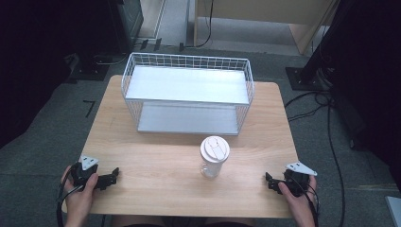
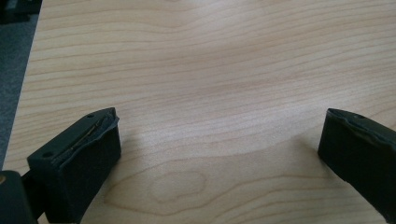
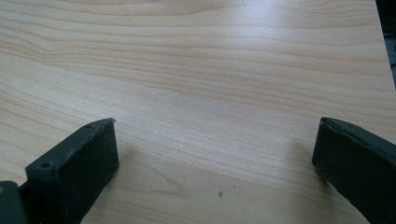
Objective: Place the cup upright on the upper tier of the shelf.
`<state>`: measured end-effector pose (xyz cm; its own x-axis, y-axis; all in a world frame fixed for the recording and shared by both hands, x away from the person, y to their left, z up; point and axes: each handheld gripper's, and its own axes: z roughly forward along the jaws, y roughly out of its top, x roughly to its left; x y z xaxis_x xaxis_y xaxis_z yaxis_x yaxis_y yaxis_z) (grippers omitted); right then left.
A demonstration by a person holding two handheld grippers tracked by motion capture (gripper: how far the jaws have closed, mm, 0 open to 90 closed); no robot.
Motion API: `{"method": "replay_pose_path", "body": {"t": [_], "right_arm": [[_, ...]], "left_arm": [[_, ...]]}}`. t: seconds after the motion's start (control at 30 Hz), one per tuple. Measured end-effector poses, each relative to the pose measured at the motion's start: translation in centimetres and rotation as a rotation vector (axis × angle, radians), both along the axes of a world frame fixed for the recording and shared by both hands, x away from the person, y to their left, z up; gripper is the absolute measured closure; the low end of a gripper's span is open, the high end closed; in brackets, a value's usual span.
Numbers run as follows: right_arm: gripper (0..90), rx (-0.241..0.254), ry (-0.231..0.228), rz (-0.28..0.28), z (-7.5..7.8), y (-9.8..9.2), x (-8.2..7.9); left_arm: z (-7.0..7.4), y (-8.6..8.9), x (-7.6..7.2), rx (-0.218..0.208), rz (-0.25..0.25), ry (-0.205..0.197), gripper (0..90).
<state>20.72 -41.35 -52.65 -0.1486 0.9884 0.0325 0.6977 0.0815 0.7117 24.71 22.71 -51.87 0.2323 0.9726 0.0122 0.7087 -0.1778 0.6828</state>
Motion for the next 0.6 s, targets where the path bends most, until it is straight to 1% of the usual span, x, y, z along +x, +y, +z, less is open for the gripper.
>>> {"method": "replay_pose_path", "body": {"t": [0.03,0.13,0.17,0.2,0.3,0.4,0.47,0.5,0.53,0.57,0.6], "right_arm": [[0.0,0.0,-0.004,-0.001,0.0,0.0,-0.1],[0.0,0.037,-0.015,-0.006,0.2,0.0,-0.4],[0.0,0.039,-0.019,-0.006,0.3,0.1,-0.5],[0.0,0.029,-0.02,0.014,0.5,0.6,-0.7],[0.1,0.023,-0.028,0.028,0.9,1.5,-0.8],[0.7,0.025,-0.043,0.051,1.4,2.6,-0.7],[4.6,0.026,-0.057,0.069,1.8,3.3,-0.7],[4.6,0.026,-0.057,0.069,1.8,3.3,-0.7],[5.2,0.024,-0.067,0.074,2.0,3.6,-0.7],[5.2,0.024,-0.072,0.088,2.2,4.1,-0.7],[5.2,0.035,-0.075,0.104,2.5,4.8,-0.8]], "left_arm": [[0.0,0.0,0.0,0.0,0.0,0.0,0.0],[0.0,0.0,0.0,-0.001,0.0,-0.001,0.0],[0.0,0.0,0.0,-0.001,0.0,-0.001,0.0],[0.0,-0.1,0.0,-0.001,0.007,0.0,0.0],[0.0,-0.3,0.0,-0.003,0.027,-0.002,0.0],[0.0,-0.3,0.0,-0.002,0.029,-0.001,0.0],[0.0,-0.3,0.0,-0.002,0.029,-0.001,0.0],[0.0,-0.3,0.0,-0.002,0.029,-0.001,0.0],[0.0,-0.3,0.0,-0.003,0.029,-0.001,0.0],[0.0,-0.3,0.0,-0.003,0.029,-0.001,0.0],[0.0,-0.3,0.0,-0.003,0.029,-0.001,0.0]]}}
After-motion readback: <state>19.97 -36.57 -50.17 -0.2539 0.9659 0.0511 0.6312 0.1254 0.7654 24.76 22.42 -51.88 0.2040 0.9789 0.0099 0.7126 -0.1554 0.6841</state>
